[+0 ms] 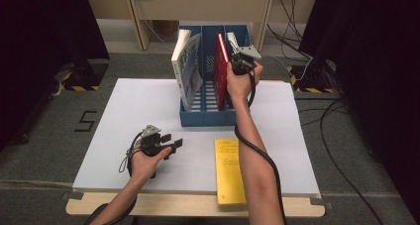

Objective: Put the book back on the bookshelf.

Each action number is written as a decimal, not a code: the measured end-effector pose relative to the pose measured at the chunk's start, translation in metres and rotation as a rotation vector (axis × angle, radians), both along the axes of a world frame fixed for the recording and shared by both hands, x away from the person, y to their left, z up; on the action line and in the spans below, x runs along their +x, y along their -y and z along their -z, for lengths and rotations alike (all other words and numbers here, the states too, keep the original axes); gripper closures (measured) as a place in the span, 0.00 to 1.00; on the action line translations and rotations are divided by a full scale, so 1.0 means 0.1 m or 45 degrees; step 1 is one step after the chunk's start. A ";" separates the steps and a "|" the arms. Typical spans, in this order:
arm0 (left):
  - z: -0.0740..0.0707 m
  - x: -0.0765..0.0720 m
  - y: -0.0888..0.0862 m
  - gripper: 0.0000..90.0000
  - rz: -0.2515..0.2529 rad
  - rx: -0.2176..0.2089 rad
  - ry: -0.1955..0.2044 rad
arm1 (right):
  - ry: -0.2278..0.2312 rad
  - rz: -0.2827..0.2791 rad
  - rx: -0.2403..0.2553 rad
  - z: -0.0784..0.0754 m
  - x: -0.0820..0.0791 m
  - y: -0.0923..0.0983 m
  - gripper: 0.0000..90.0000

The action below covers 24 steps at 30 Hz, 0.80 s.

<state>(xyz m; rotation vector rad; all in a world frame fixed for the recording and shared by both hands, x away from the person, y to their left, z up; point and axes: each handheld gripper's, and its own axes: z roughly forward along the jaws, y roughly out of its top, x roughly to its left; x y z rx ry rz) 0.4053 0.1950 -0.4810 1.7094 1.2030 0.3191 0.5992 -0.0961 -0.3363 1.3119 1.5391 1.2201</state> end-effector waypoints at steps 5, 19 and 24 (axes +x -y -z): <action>0.01 0.00 0.00 0.44 0.003 0.000 0.000 | -0.001 -0.003 -0.003 0.02 0.02 -0.01 0.83; 0.02 0.00 0.01 0.43 0.007 0.005 -0.007 | 0.031 -0.058 -0.017 0.07 0.04 -0.03 0.82; 0.02 -0.01 0.01 0.43 0.006 0.003 -0.003 | 0.023 -0.075 -0.037 0.07 0.03 -0.03 0.78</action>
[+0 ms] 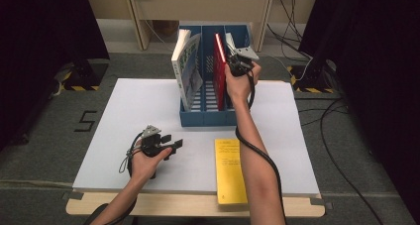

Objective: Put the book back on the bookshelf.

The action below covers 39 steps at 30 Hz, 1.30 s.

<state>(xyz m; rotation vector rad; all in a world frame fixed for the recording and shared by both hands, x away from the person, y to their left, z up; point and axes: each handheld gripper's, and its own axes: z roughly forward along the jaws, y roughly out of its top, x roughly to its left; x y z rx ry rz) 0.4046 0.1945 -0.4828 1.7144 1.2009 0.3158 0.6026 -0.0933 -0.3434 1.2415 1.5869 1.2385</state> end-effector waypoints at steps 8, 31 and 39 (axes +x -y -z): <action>0.01 0.00 0.02 0.43 0.004 0.003 -0.005 | -0.053 -0.008 0.005 0.04 -0.04 0.07 0.70; -0.01 -0.02 0.06 0.43 0.009 -0.003 0.001 | -0.127 -0.072 0.025 -0.06 -0.44 0.22 0.68; -0.01 -0.03 0.07 0.43 0.013 0.002 0.001 | -0.171 -0.103 0.035 -0.11 -0.55 0.31 0.66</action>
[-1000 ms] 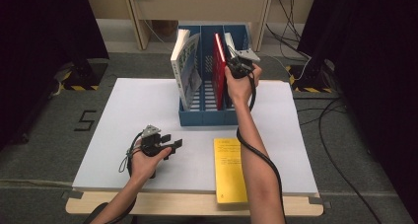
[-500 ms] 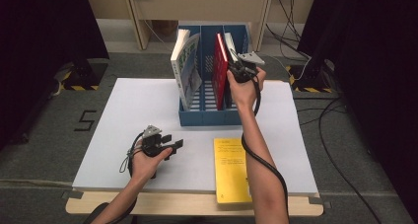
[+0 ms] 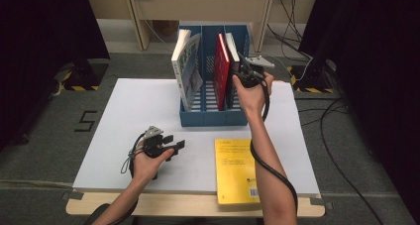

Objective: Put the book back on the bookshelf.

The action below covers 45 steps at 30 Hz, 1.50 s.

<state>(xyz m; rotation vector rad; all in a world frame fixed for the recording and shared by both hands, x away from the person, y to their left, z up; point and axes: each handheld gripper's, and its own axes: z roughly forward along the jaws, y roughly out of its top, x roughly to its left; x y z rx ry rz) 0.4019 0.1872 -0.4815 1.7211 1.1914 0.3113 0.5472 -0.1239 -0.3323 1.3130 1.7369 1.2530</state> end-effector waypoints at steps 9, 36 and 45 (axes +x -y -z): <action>0.00 -0.01 0.02 0.43 0.012 0.005 0.000 | -0.071 -0.051 -0.004 0.03 -0.12 0.12 0.65; -0.12 0.02 0.35 0.44 0.134 0.019 0.019 | -0.358 -0.119 0.003 0.41 -0.61 0.55 0.65; -0.14 0.03 0.61 0.44 0.232 0.051 0.008 | -0.474 -0.111 0.013 0.67 -0.81 0.74 0.65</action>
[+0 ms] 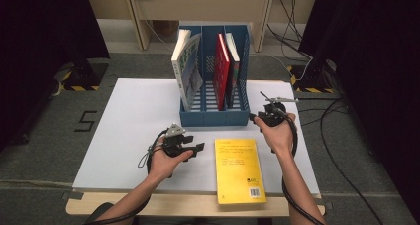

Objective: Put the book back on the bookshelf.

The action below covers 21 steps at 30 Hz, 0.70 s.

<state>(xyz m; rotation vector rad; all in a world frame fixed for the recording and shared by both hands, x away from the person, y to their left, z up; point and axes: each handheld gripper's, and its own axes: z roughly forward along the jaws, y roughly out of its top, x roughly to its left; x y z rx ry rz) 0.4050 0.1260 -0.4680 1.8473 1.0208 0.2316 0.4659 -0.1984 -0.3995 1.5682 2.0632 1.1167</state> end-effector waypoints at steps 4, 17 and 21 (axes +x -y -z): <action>0.02 0.00 0.11 0.44 0.039 0.010 -0.013 | -0.063 -0.005 -0.001 0.14 -0.08 0.05 0.64; 0.11 -0.01 0.41 0.45 0.143 0.055 -0.061 | -0.245 -0.014 0.034 0.54 -0.18 0.10 0.64; 0.14 -0.01 0.47 0.45 0.153 0.070 -0.067 | -0.268 -0.005 0.041 0.58 -0.16 0.10 0.63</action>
